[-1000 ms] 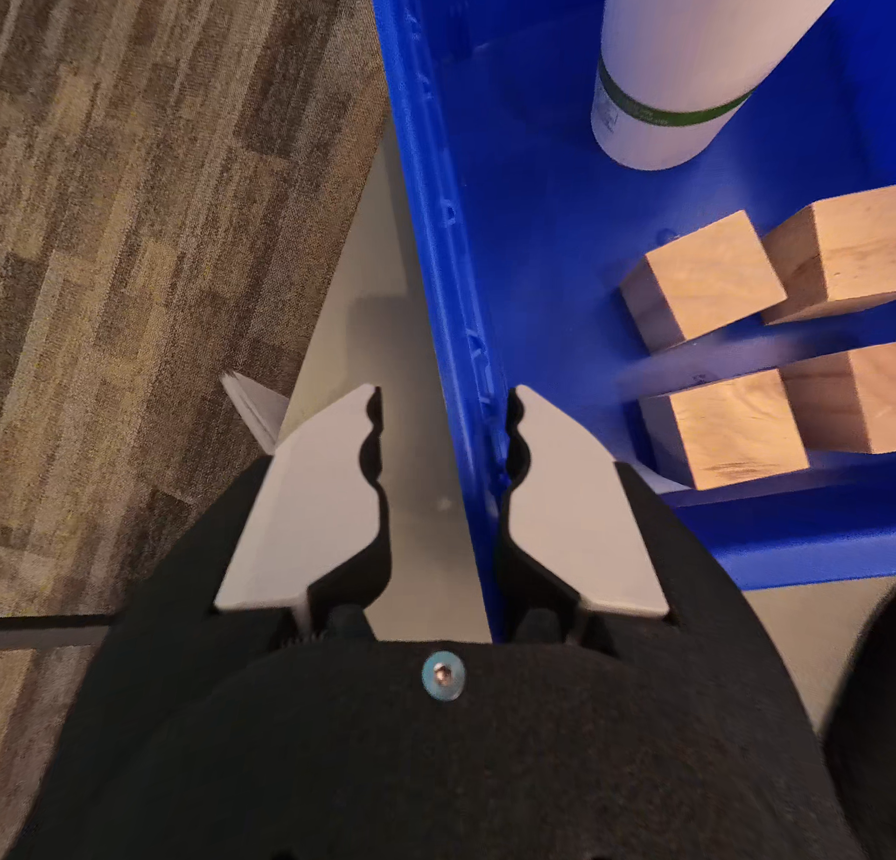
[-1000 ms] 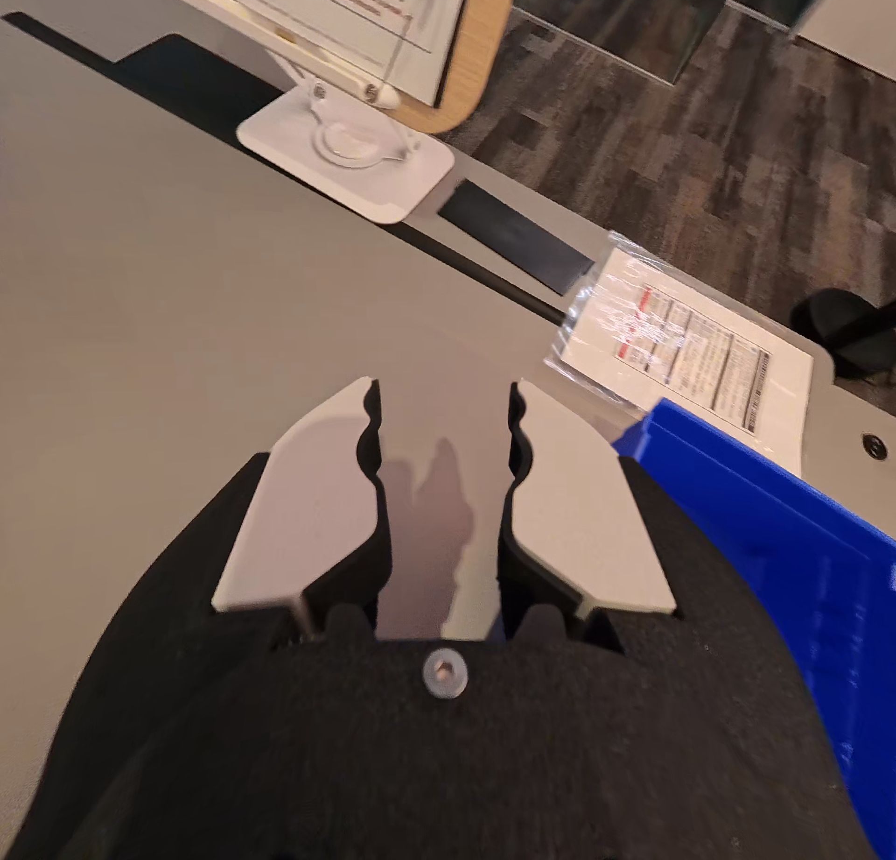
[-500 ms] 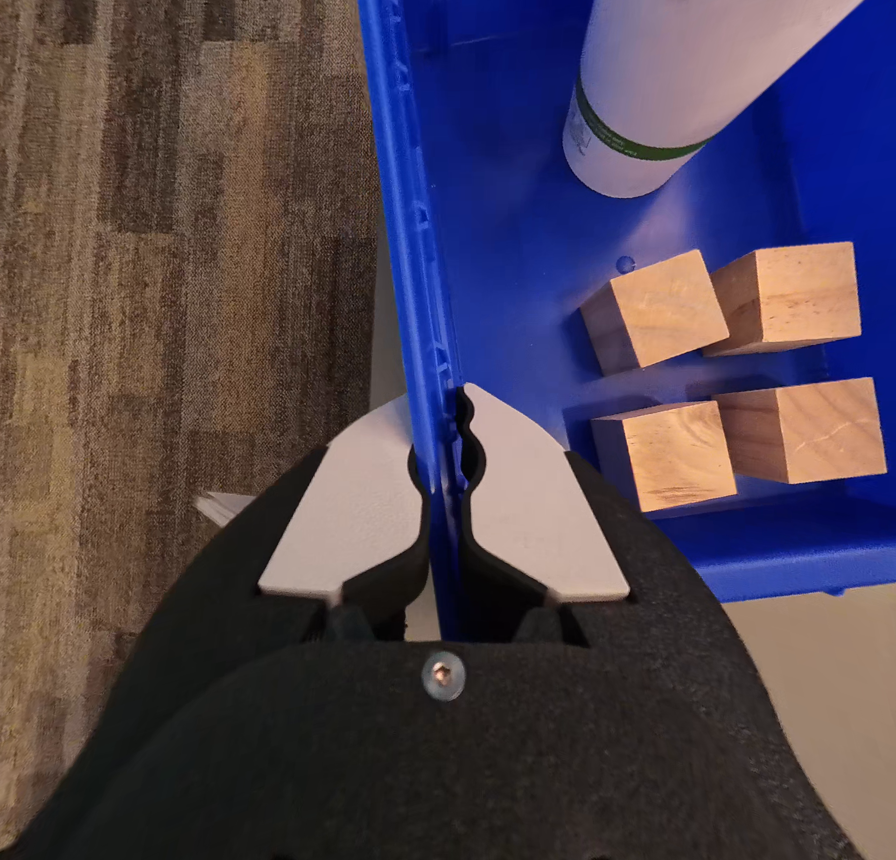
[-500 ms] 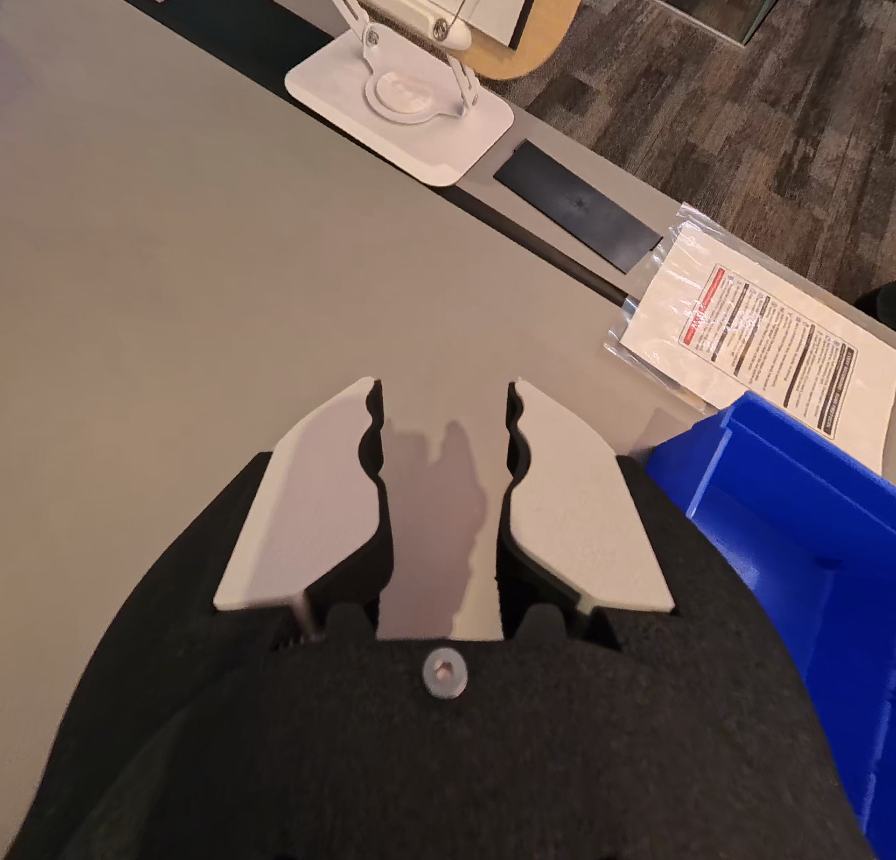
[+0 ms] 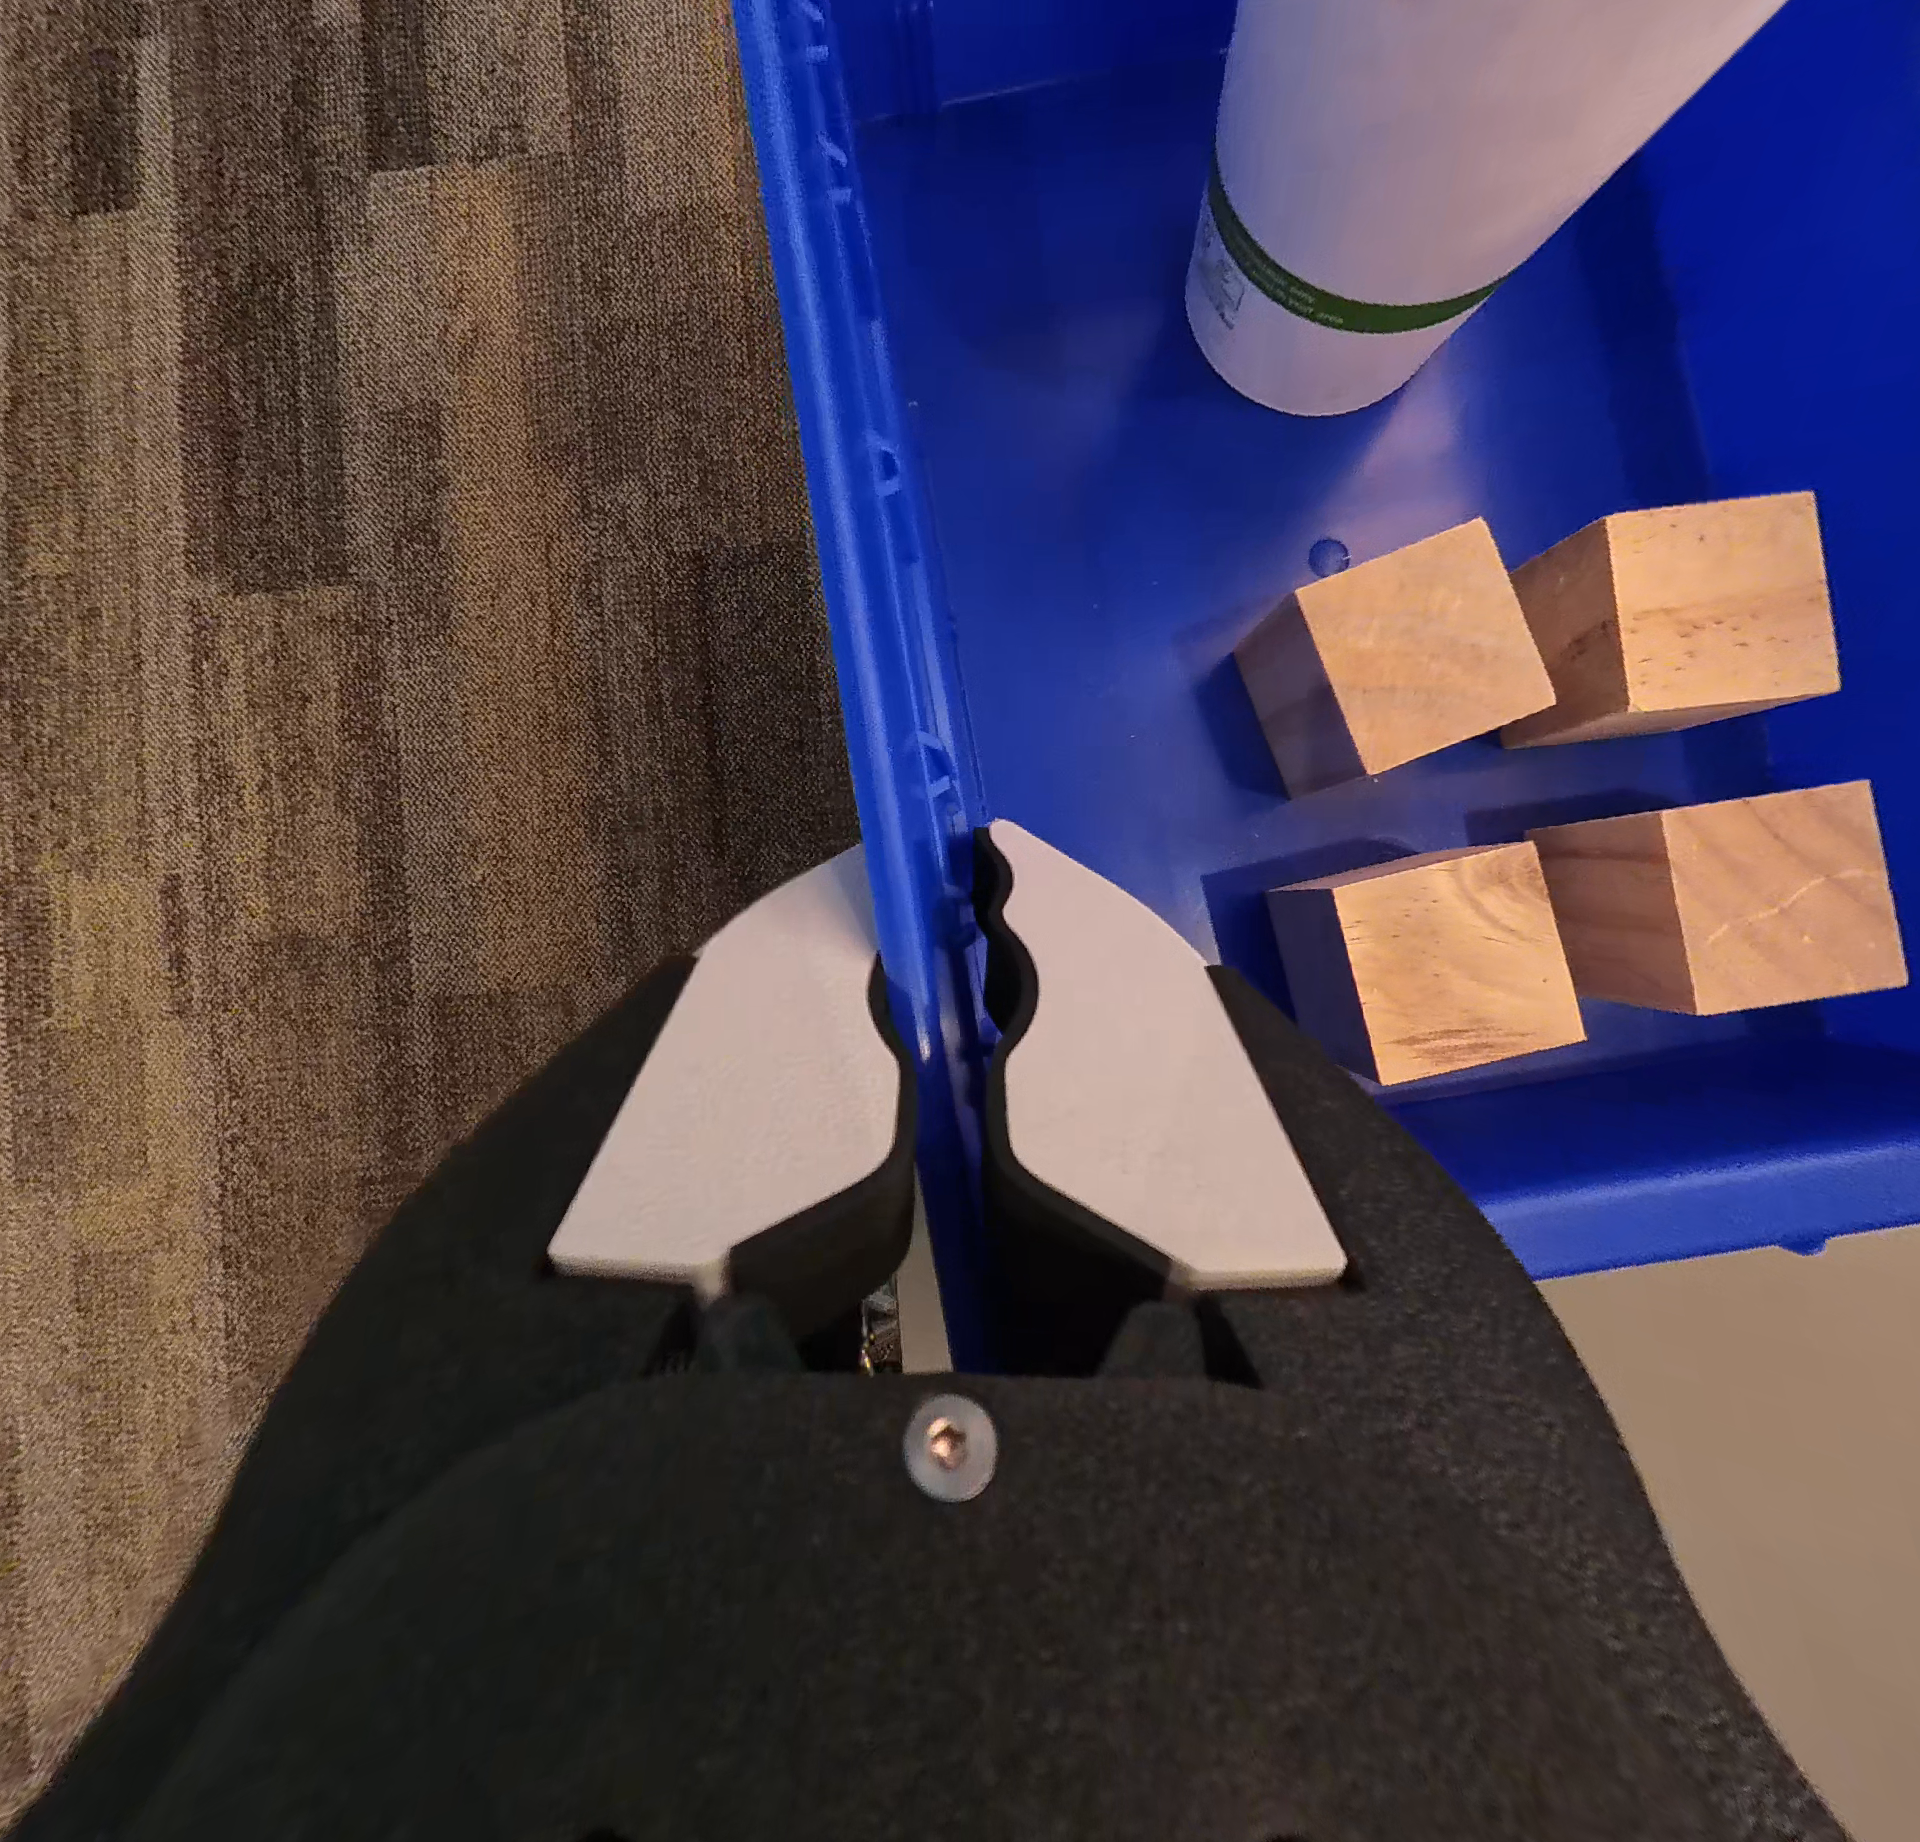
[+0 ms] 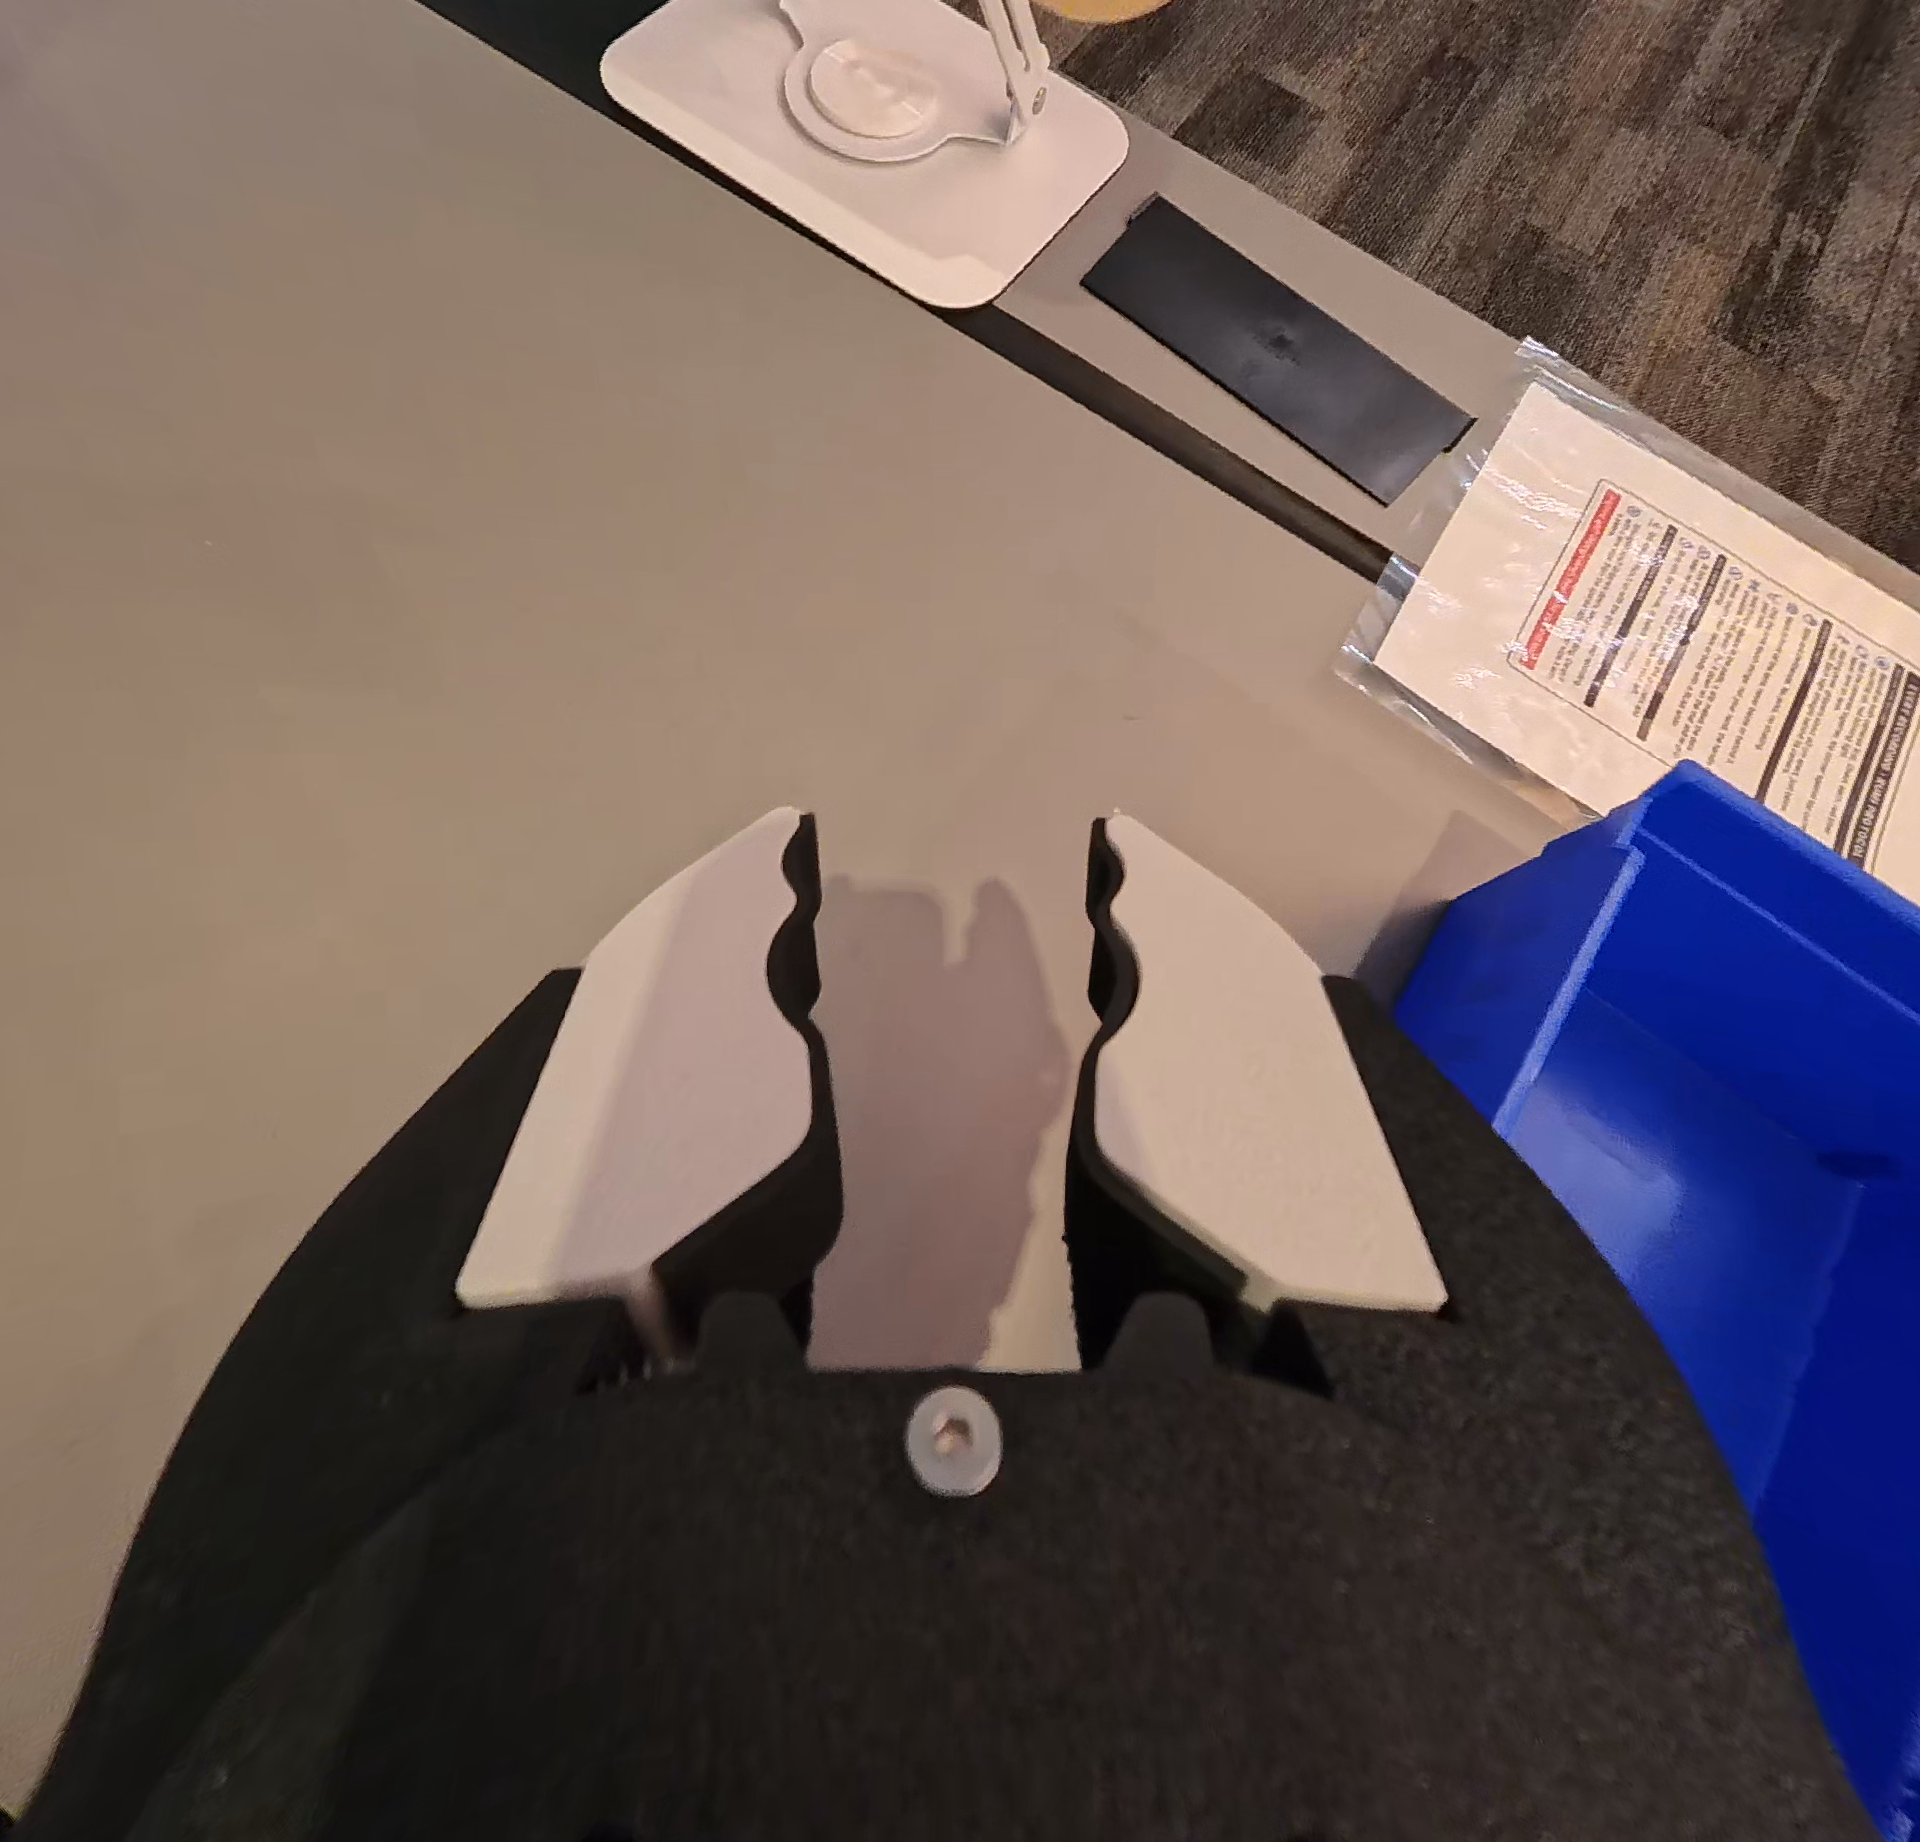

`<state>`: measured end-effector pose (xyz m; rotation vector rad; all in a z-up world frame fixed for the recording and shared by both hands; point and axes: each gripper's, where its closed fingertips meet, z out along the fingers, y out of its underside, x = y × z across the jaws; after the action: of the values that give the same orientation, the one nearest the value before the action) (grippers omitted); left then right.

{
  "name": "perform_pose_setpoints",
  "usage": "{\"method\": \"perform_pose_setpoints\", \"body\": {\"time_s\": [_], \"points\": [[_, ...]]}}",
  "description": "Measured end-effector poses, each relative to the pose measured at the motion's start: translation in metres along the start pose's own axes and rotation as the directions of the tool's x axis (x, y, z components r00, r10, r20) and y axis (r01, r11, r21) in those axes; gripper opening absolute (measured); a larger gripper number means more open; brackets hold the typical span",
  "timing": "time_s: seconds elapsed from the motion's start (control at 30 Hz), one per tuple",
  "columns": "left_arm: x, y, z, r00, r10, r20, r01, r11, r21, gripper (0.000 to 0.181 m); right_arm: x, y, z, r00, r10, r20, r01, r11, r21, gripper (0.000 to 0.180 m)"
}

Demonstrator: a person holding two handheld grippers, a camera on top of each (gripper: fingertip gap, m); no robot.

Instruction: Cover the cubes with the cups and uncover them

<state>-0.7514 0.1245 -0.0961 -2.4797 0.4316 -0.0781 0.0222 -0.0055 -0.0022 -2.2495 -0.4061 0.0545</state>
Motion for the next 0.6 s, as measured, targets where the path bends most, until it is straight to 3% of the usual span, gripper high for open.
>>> {"method": "perform_pose_setpoints", "body": {"time_s": [0.47,0.6], "points": [[-0.012,-0.007,0.001,0.995,0.045,0.090,-0.048,0.998,0.030,0.014,-0.011,0.021,0.001,1.000,-0.010,0.027,0.010,0.999,-0.030,0.049],[-0.015,-0.020,-0.011,0.994,0.009,0.110,-0.023,0.992,0.126,0.030,-0.009,0.030,-0.001,1.000,-0.009,0.024,0.010,0.999,-0.043,0.050]]}}
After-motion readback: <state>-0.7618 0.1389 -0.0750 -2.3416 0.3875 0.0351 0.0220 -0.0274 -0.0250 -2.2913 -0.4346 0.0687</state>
